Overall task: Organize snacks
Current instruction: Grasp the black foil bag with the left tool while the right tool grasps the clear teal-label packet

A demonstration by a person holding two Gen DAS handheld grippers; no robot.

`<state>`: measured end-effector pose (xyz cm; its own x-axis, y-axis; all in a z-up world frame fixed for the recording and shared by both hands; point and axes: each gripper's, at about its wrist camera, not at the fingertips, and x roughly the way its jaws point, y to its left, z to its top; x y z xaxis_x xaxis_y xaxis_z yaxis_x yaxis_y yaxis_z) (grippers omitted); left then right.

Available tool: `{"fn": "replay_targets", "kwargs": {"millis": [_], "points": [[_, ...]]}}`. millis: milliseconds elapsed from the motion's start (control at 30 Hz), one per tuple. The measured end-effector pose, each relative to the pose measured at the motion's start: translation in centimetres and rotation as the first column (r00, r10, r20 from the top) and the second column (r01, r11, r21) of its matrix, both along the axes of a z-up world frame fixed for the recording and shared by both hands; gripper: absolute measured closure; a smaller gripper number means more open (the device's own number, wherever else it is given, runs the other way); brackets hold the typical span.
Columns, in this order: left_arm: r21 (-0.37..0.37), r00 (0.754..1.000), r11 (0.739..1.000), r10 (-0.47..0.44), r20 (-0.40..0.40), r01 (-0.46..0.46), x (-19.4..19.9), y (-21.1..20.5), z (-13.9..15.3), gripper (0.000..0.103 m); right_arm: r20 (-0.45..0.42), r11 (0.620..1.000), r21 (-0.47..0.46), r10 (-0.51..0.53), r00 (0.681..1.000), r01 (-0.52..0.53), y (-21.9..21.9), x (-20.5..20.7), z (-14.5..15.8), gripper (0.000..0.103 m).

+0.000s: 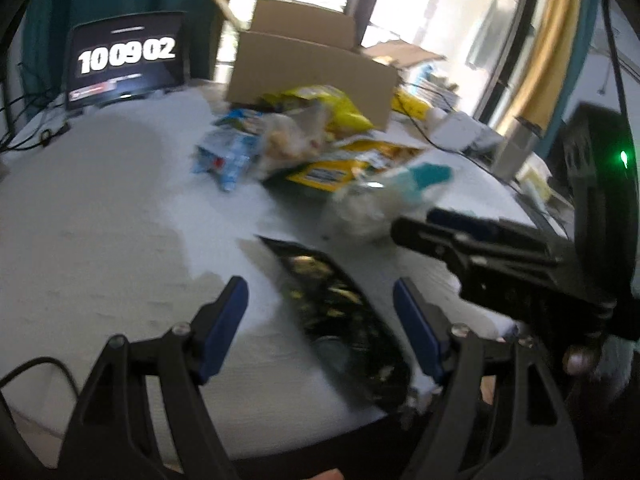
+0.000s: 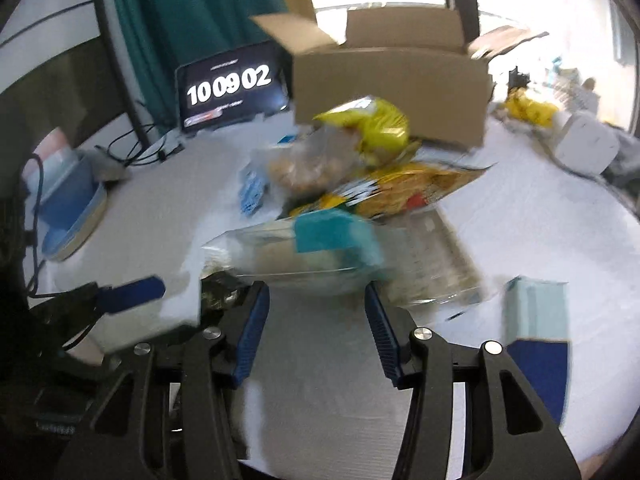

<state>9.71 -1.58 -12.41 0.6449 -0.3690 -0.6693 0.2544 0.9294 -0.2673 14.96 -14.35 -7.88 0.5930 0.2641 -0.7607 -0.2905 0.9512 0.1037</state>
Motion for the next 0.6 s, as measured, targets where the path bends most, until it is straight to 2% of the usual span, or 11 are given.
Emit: {"fn": "replay_targets", "kwargs": {"millis": [67,167,200,267,367,500,600], "points": [[0.021,0.999,0.999,-0.035,-0.022,0.035,0.2,-1.1,-0.5,0.027,-0.007,1.0,-0.01,-0.018,1.0,0.018,-1.0,0.0,-0.1,0.05],[0.097,0.994,0.993,-0.054,-0.09,0.063,1.0,-2.7,-2.2,0.027,-0.035,0.998,0.014,-0.053,0.998,0.053,-2.5,0.1,-0.5,0.05],[0.133,0.997,0.989,-0.062,-0.055,0.069,0.7,-3.1,-2.1,0.027,-0.04,0.998,0.019,-0.06,0.997,0.06,-2.8,0.0,-0.6,0.05],[0.14,0.996,0.987,-0.072,-0.054,0.079,0.7,-3.3,-2.1,0.027,-0.025,0.998,0.009,-0.056,0.998,0.056,-3.2,-0.3,-0.5,0.05],[0.127,0.995,0.988,-0.086,-0.055,0.092,0.8,-2.7,-2.0,0.029,-0.015,0.999,-0.024,-0.038,0.999,0.037,-2.8,-0.3,-0.7,0.042],[0.15,0.996,0.986,-0.072,-0.045,0.078,0.4,-1.6,-1.9,0.045,-0.012,0.998,-0.067,0.004,1.0,-0.005,-1.3,0.1,-1.1,0.035],[0.184,0.999,0.982,-0.03,-0.018,0.032,0.1,-0.3,-2.0,0.06,-0.049,0.999,-0.02,0.032,0.998,-0.033,-0.8,0.5,-1.3,0.035]]}}
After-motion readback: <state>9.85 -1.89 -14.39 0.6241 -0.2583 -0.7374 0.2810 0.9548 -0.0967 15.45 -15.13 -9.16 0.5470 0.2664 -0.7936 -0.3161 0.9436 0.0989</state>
